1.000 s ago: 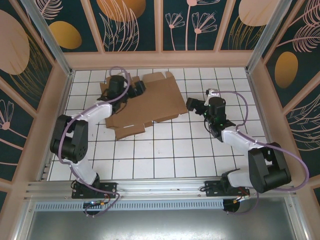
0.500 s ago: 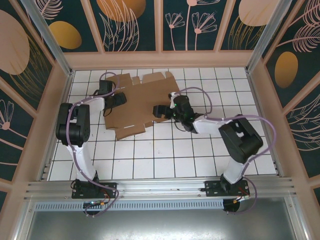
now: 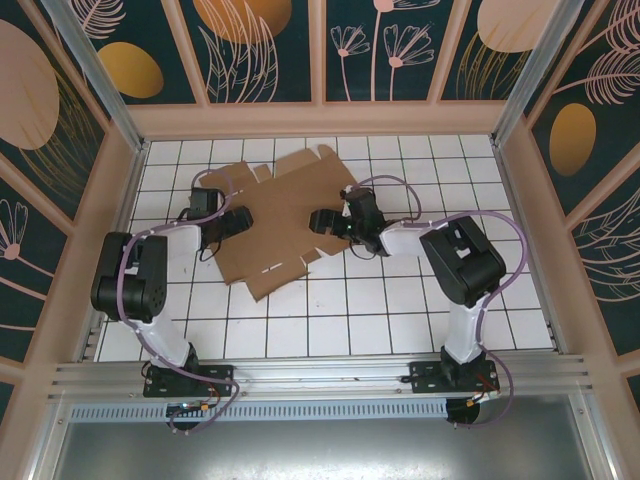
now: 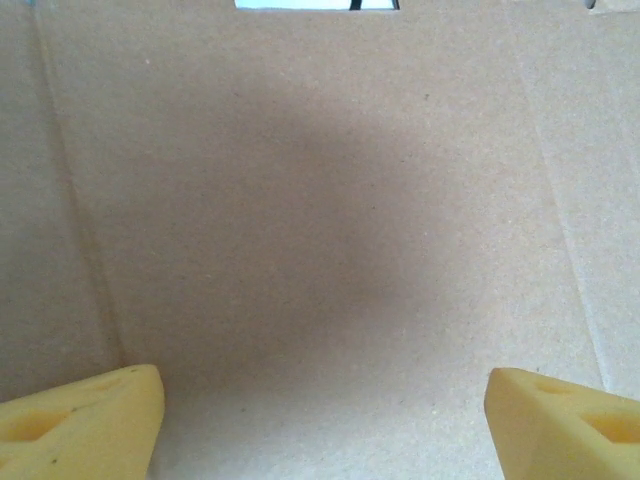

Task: Fold the paper box

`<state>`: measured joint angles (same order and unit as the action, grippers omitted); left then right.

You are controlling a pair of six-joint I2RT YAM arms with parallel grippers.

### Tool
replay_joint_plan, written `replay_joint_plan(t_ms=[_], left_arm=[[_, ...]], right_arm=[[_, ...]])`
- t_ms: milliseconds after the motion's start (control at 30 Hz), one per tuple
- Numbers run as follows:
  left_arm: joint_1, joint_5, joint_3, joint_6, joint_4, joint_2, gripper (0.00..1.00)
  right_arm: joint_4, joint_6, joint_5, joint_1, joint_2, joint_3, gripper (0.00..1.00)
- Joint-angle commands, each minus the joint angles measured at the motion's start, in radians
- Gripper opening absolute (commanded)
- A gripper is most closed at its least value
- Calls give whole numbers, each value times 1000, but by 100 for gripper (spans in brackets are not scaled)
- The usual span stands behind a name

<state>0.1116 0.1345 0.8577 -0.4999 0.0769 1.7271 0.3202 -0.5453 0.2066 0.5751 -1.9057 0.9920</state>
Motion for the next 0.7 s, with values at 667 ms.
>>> replay_joint_plan(t_ms=[667], left_arm=[[194, 2, -56, -82, -2, -33, 87]], right_arm=[[-269, 155, -32, -383, -165, 243, 98]])
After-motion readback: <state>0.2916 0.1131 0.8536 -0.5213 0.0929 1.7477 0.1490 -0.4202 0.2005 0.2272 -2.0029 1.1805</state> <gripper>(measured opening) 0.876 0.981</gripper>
